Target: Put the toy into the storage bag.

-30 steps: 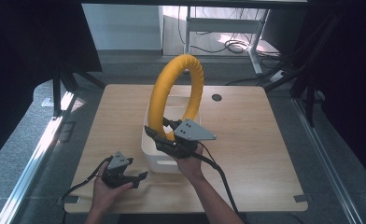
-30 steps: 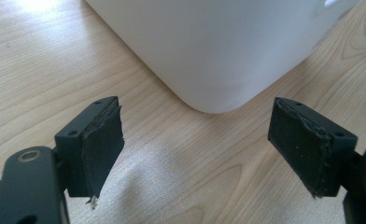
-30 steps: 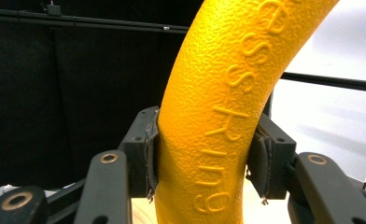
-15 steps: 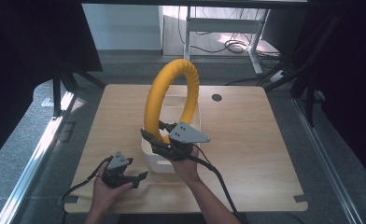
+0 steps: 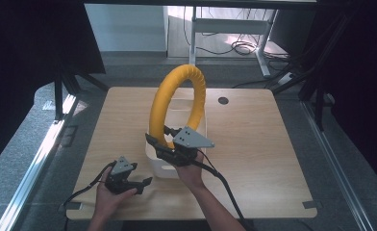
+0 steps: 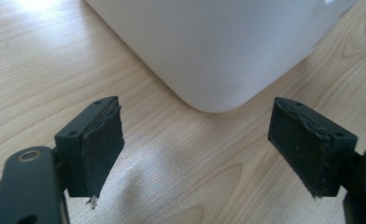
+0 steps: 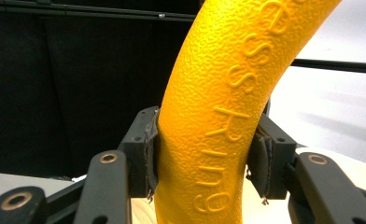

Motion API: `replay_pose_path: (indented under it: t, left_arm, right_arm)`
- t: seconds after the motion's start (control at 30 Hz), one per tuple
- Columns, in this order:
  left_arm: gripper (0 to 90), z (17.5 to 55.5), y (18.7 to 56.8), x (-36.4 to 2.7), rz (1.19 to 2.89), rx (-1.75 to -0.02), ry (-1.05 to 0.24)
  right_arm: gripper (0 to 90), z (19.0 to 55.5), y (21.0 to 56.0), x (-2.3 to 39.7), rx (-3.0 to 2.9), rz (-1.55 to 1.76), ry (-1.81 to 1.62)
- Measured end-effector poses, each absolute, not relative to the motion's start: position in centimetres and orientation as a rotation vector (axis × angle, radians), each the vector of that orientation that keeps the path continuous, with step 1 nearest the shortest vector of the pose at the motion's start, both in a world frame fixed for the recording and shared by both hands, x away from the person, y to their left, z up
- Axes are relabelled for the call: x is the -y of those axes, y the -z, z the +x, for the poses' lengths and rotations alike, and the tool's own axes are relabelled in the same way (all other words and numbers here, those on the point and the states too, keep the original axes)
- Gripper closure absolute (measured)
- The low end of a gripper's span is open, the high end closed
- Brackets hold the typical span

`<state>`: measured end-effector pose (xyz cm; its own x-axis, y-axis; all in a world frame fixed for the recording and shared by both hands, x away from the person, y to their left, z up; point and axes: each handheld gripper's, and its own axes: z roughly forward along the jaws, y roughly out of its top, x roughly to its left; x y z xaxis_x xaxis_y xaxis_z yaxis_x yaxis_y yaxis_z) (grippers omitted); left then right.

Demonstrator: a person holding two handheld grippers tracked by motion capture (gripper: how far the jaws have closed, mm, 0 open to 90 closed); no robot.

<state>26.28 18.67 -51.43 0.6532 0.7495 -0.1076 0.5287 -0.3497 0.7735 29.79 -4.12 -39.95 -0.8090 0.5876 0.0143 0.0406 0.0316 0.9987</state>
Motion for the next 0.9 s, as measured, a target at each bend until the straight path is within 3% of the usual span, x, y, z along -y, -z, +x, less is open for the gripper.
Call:
replay_pose_path:
  t: [0.9]
  left_arm:
    - [18.2,26.3,51.4,-18.7,2.039,-0.991,-0.339]
  right_arm:
    - [48.0,29.3,41.2,3.4,-1.954,0.742,-1.777]
